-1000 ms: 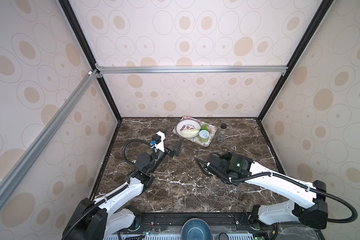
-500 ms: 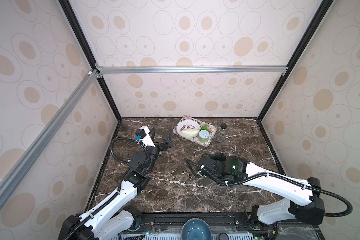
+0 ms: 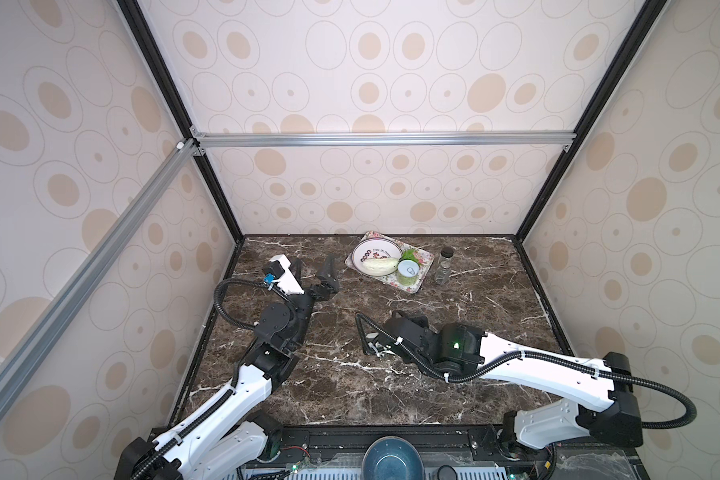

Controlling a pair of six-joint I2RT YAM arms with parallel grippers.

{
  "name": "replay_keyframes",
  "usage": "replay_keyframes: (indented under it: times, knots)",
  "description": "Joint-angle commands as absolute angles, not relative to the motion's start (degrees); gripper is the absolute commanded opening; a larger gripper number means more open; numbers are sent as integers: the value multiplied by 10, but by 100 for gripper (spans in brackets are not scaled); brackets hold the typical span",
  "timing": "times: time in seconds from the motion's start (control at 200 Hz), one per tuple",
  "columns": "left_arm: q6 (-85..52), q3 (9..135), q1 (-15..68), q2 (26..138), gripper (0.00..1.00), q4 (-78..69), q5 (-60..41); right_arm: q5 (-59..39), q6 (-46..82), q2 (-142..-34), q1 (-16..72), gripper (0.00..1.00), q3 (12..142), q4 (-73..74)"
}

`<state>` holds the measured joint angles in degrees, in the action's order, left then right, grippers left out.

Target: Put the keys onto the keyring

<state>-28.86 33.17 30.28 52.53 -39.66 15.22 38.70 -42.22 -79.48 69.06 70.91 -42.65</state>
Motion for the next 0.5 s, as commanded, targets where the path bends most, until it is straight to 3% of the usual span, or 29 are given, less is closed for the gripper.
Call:
replay_keyframes:
  times: [0.0,0.315,0.495]
  knots:
    - [-310,330,305,516,100,-403,171,351,-384,-783,694,0,691,-346]
    - [-306,324,305,506,100,-405,183,301,-362,-811,694,0,670,-324]
    - [-306,321,305,501,100,-407,185,334,-395,-812,694,0,659,-283]
